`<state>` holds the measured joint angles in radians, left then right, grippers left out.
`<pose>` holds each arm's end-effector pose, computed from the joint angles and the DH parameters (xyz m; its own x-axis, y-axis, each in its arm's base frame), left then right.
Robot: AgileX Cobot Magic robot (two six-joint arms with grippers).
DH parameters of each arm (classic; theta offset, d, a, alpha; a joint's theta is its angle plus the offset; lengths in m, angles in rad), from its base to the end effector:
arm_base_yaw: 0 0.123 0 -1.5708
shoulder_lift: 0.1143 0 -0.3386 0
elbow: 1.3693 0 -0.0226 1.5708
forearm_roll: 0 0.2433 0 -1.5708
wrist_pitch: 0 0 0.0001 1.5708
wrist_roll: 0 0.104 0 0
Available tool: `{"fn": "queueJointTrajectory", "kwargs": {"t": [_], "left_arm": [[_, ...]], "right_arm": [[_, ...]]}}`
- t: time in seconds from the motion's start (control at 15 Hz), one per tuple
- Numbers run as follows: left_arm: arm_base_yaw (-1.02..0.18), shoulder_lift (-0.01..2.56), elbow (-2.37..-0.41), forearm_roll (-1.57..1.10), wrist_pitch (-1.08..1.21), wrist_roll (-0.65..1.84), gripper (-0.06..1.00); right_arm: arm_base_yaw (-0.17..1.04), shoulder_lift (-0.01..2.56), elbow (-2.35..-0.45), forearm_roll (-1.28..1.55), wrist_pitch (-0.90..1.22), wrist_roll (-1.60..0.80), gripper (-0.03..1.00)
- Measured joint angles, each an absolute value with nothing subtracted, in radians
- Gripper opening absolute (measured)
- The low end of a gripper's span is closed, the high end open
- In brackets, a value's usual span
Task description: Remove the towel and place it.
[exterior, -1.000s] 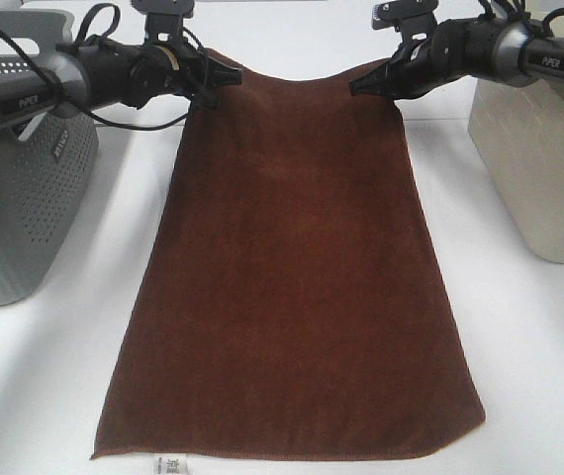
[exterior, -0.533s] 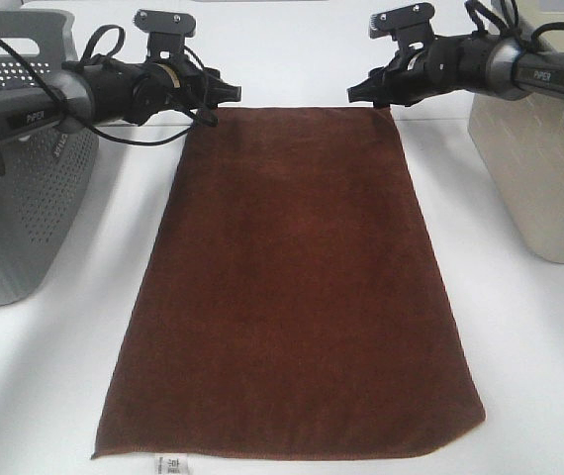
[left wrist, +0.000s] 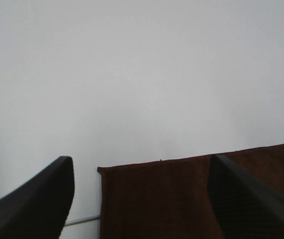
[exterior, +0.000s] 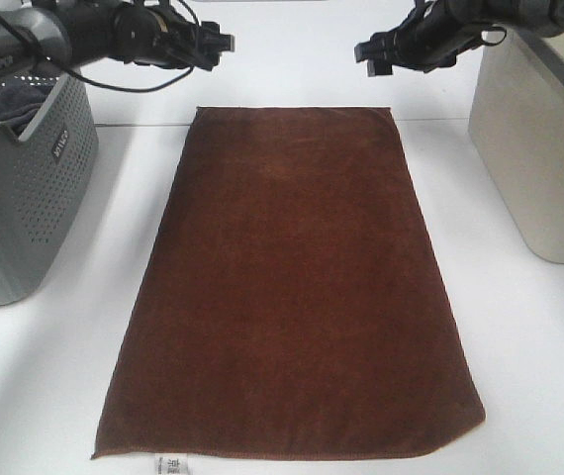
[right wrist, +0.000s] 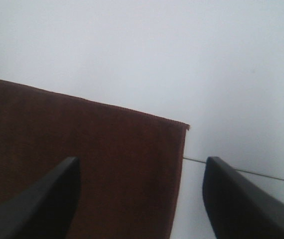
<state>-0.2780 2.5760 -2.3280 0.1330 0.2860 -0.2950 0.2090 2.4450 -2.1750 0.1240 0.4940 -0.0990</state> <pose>0.6187 -0.1725 0.2093 -0.4479 -0.0453 -0.8929 0.1695 0.9763 -0.1345 0.5928 0.1320 0.2224 -0.6128 -0.1195 -0.7812 -0.2457 0.9683 0.0446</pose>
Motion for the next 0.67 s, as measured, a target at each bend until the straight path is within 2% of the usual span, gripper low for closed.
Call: {"fn": "queueJointTrajectory", "kwargs": {"t": [0.33, 0.67], "left_arm": [[-0.299, 2.399, -2.328, 0.128, 0.548, -0.294, 0.71], [-0.301, 2.2, -2.334, 0.132, 0.982, -0.177, 0.71]], "right_arm": [[0.209, 2.279, -2.175, 0.141, 0.762, -0.099, 0.66], [0.209, 2.065, -2.176, 0.15, 1.073, -0.099, 0.66]]}}
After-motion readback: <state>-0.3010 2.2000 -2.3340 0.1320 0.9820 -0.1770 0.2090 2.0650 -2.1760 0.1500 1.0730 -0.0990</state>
